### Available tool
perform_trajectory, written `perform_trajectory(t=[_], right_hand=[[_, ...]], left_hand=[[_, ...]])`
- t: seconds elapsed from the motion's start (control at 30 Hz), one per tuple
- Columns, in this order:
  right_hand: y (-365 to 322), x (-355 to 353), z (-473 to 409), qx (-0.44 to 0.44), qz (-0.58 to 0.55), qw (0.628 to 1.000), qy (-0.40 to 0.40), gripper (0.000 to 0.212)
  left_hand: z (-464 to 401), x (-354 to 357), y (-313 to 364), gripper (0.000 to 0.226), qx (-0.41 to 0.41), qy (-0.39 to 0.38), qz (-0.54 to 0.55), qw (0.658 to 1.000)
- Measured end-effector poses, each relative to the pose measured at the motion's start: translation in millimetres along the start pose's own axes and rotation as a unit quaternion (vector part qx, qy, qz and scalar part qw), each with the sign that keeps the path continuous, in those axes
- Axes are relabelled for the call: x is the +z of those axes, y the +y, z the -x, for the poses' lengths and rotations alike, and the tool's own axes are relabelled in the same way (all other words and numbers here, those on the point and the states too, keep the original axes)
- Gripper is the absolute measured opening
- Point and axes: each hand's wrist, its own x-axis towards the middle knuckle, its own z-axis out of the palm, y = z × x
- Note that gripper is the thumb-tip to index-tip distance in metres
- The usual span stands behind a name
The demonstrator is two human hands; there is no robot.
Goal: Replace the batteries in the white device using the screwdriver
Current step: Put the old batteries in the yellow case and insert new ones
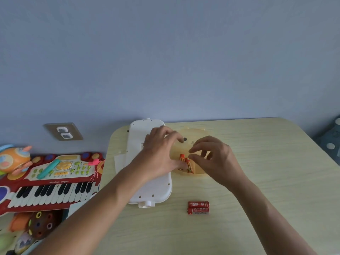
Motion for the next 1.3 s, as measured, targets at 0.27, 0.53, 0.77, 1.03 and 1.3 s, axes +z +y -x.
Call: perform_trajectory(t=[0.27,0.53,0.77,1.03,1.3], right_hand=[[22.3,-40.5,3.2,0.116,0.078,0.971,-0.196,0.148],[37.2,-29.6,1.4,0.103,0.048,0.985,-0.129,0.138],[40.0,-27.4,-7.3,0.097,-0.029,0.994,-0.033,0.084],[43.4,-18.1,-2.3,0.076,0.009,0.997,-0.013,0.051],[37.1,-6.6,-11.6,0.143,-0.028,0.988,0.052,0.022]], left_hand=[[-14.9,-5.2,-1.4,0.156,-0.022,-0.162,-0.079,0.983],[-22.6,4.1,-6.1,0.138,-0.015,-0.079,-0.027,0.996],[-25.5,2.5,-9.5,0.077,-0.004,0.025,0.091,0.996],[-29.7,8.4,-15.2,0.035,0.031,0.016,0.049,0.998],[-34.5,7.3,-13.5,0.014,-0.002,0.034,0.099,0.994]])
